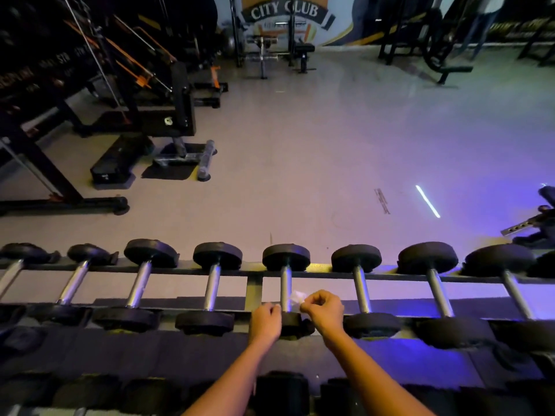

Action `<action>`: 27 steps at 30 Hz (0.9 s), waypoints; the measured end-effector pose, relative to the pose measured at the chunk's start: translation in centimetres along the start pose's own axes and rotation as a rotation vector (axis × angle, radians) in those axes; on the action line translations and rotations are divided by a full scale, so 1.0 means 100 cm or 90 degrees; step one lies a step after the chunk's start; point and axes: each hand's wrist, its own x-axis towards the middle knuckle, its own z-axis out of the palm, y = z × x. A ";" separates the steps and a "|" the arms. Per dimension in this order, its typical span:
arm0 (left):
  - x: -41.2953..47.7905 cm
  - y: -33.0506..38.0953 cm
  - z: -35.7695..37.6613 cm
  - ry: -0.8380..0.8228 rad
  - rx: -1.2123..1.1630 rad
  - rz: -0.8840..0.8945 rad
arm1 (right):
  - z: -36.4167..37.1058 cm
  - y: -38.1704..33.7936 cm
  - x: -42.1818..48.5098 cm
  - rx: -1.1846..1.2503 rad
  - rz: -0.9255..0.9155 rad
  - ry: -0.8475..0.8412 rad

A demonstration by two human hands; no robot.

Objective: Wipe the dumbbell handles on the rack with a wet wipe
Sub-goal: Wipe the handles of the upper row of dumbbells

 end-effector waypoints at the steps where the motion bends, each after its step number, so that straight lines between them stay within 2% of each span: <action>1: -0.007 0.001 -0.001 0.017 -0.009 0.012 | -0.004 0.000 -0.003 0.021 -0.002 -0.004; 6: -0.040 0.012 -0.009 0.095 -0.067 0.028 | -0.021 0.004 -0.021 0.086 -0.012 -0.030; 11: -0.067 0.005 -0.003 0.141 -0.150 0.026 | -0.039 0.021 -0.038 0.117 0.029 -0.036; 17: -0.105 -0.018 0.006 0.096 -0.191 -0.006 | -0.057 0.031 -0.078 0.201 0.081 -0.044; 27: -0.144 -0.025 -0.005 0.053 -0.240 0.040 | -0.070 0.047 -0.132 0.222 0.092 0.002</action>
